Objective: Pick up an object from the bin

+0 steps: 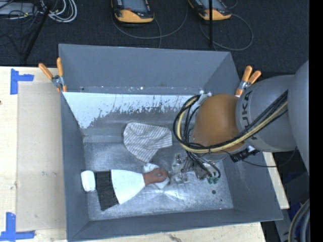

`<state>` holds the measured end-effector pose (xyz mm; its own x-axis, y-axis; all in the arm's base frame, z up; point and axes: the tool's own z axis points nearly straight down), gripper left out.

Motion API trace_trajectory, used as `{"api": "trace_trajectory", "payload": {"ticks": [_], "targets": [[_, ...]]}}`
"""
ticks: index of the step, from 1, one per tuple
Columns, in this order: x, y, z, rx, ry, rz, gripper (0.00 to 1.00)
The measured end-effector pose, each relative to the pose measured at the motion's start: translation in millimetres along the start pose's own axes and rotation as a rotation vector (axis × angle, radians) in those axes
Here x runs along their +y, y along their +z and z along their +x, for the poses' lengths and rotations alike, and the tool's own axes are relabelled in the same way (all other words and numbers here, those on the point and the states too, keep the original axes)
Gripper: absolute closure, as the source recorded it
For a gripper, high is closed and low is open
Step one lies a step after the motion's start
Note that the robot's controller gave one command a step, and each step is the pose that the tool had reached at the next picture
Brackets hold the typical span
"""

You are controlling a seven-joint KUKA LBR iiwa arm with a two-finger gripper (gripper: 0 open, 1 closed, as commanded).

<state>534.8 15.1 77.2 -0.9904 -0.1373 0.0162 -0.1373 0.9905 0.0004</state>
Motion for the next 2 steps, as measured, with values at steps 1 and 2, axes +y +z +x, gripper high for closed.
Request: {"api": "trace_trajectory", "payload": {"ticks": [1, 2], "targets": [[0, 0, -0.1, -0.001, -0.001, 0.000, 1.00], [21, -191, -10.6, -0.014, -0.187, 0.001, 1.00]]}}
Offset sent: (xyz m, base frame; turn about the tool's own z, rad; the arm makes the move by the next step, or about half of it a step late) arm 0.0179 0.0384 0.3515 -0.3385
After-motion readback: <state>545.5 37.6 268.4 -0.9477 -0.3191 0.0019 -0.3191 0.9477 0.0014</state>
